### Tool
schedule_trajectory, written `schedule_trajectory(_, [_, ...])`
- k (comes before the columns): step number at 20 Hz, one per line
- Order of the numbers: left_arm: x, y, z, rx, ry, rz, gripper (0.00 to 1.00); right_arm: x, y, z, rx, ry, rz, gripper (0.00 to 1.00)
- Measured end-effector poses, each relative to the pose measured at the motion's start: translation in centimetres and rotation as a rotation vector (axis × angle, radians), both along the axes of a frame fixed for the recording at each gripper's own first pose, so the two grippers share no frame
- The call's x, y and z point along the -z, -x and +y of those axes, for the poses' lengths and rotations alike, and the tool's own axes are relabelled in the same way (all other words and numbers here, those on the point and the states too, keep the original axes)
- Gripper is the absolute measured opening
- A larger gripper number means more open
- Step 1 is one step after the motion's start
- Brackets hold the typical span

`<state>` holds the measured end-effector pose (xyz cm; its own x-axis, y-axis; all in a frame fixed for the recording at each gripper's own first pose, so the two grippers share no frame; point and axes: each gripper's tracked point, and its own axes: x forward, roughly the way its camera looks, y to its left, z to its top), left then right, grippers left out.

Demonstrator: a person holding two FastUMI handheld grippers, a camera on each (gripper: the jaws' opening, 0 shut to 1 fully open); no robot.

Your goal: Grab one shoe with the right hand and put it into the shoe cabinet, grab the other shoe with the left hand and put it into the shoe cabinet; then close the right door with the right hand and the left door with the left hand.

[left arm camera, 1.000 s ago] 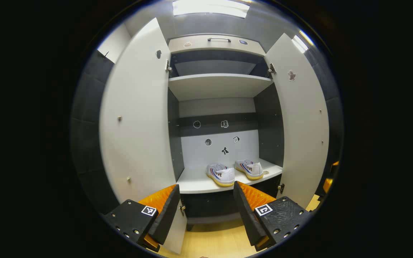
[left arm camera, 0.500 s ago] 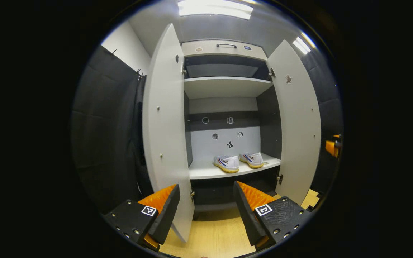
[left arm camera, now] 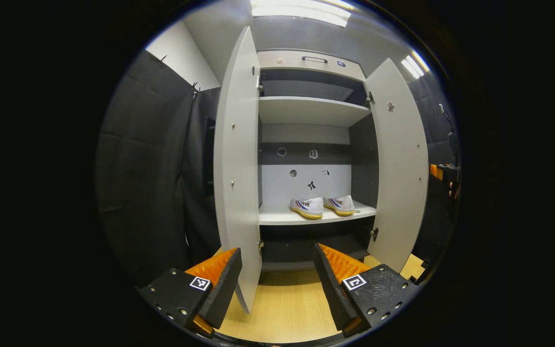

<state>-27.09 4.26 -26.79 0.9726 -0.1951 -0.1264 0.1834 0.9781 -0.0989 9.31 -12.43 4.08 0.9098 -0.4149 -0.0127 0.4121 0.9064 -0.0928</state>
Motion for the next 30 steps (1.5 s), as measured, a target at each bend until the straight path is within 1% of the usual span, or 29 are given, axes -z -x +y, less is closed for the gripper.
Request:
schedule_trajectory(1, [0.0,-0.1,0.3,-0.005,0.000,-0.002,0.80,-0.2,-0.5,0.0,0.006,-0.002,-0.002,0.98])
schedule_trajectory(2, [-0.2,-0.1,0.7,-0.008,-0.002,-0.008,0.80,-0.4,-1.0,0.4,-0.005,-0.009,-0.002,0.96])
schedule_trajectory(3, [-0.2,0.0,1.2,-0.019,-0.009,-0.009,0.80,-0.3,-1.2,0.8,-0.001,-0.008,0.004,0.98])
schedule_trajectory(4, [-0.2,-0.1,1.9,-0.028,-0.016,-0.008,0.80,-0.6,-1.0,0.9,0.005,0.012,-0.002,0.90])
schedule_trajectory(5, [-0.2,-0.1,2.5,-0.039,-0.019,-0.007,0.80,-0.4,-1.2,1.0,0.002,0.029,0.004,0.90])
schedule_trajectory(7, [-0.2,0.1,3.2,-0.050,-0.013,-0.003,0.80,-0.6,-1.1,1.7,-0.018,0.012,0.001,0.90])
schedule_trajectory(8, [-0.3,-0.1,3.6,-0.056,-0.012,-0.004,0.80,-0.7,-1.1,2.1,-0.025,-0.003,-0.002,0.93])
schedule_trajectory(11, [-0.5,-0.1,4.5,-0.074,-0.004,-0.009,0.80,-0.5,-0.9,2.9,-0.028,-0.003,-0.002,0.94])
schedule_trajectory(14, [-0.2,-0.1,4.9,-0.080,0.003,-0.004,0.80,-0.6,-0.7,4.4,-0.063,-0.016,-0.004,0.93])
schedule_trajectory(15, [0.0,-0.1,4.9,-0.082,0.002,-0.002,0.80,-0.6,-0.6,5.0,-0.076,-0.019,-0.008,0.90])
schedule_trajectory(16, [0.0,0.1,5.0,-0.082,0.005,0.001,0.80,-0.6,-0.7,5.6,-0.088,-0.020,-0.012,0.93])
schedule_trajectory(18, [0.0,0.0,5.1,-0.084,0.013,0.002,0.80,-0.6,-0.6,6.9,-0.111,-0.023,-0.016,0.93])
schedule_trajectory(21, [-0.3,0.3,5.4,-0.091,0.013,-0.007,0.80,-0.5,-0.8,8.8,-0.165,-0.035,-0.020,0.93])
schedule_trajectory(24, [-0.4,0.5,6.0,-0.108,0.009,-0.010,0.80,-0.5,-1.3,11.1,-0.239,-0.044,-0.027,0.93])
schedule_trajectory(28, [-0.6,1.1,7.7,-0.150,0.001,-0.009,0.81,-0.3,-2.4,14.2,-0.346,-0.051,-0.026,0.94])
schedule_trajectory(30, [-0.4,1.2,8.5,-0.178,-0.002,-0.004,0.80,0.0,-3.3,15.9,-0.386,-0.052,-0.022,0.94])
